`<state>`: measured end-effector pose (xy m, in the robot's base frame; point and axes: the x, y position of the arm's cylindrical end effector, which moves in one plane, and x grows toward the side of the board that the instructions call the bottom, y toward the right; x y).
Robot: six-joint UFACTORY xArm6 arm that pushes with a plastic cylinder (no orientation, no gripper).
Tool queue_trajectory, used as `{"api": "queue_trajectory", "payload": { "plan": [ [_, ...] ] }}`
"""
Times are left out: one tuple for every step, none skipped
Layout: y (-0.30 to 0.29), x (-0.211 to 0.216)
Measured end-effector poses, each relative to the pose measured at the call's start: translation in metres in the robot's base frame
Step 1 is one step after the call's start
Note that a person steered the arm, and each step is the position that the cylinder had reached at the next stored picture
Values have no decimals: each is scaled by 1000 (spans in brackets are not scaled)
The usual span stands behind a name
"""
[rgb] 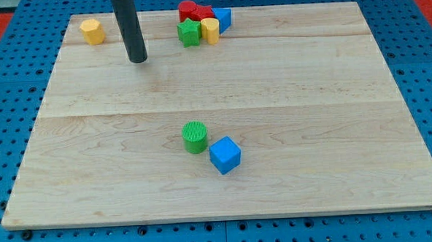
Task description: Point your arm at blue triangle
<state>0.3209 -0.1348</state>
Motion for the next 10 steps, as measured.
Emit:
{"api": "queue_trajectory", "payload": {
  "plan": [
    [24,19],
    [116,49],
    [208,41],
    [263,-19],
    [269,-61],
    [266,-105],
    [239,-128],
    [216,-129],
    [189,-127],
    [163,-129]
  ]
}}
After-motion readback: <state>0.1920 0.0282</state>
